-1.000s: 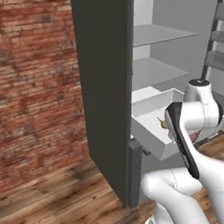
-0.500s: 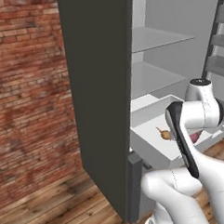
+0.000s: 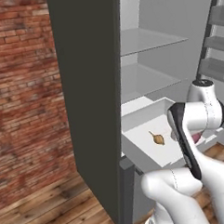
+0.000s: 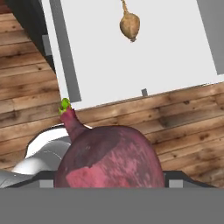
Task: Place the onions inside the fridge drawer. Close the drawer after placing the vegetables.
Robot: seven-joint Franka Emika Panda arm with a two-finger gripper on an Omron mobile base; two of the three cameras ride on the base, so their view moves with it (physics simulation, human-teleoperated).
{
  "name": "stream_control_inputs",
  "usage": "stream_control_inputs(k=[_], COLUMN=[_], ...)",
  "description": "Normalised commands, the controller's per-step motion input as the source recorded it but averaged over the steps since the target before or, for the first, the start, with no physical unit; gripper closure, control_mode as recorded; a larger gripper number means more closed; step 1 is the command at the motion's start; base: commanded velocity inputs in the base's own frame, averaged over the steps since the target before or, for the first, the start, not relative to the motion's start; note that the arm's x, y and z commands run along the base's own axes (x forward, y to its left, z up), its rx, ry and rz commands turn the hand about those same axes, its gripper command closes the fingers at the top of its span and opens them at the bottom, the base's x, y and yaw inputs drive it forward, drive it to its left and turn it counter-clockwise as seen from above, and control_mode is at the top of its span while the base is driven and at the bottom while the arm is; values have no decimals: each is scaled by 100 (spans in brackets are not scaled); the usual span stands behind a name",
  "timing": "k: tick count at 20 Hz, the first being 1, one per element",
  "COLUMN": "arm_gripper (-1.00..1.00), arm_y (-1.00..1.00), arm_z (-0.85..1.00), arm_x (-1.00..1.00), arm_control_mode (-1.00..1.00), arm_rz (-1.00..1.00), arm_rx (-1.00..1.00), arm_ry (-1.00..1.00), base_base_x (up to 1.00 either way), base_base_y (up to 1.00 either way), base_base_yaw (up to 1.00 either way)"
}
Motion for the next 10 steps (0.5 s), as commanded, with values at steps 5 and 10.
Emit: stream_control_inputs(k=[5,10], arm_gripper=[100,100], arm_y=[1,7], arm_z=[-37,-69], arm_x=[92,100], arm_control_mode=[-100,-100], arm_rz=[0,0], arm_rx=[2,5], arm_ry=[8,20], base_base_x=[0,0], base_base_y=[0,0], base_base_yaw=[0,0])
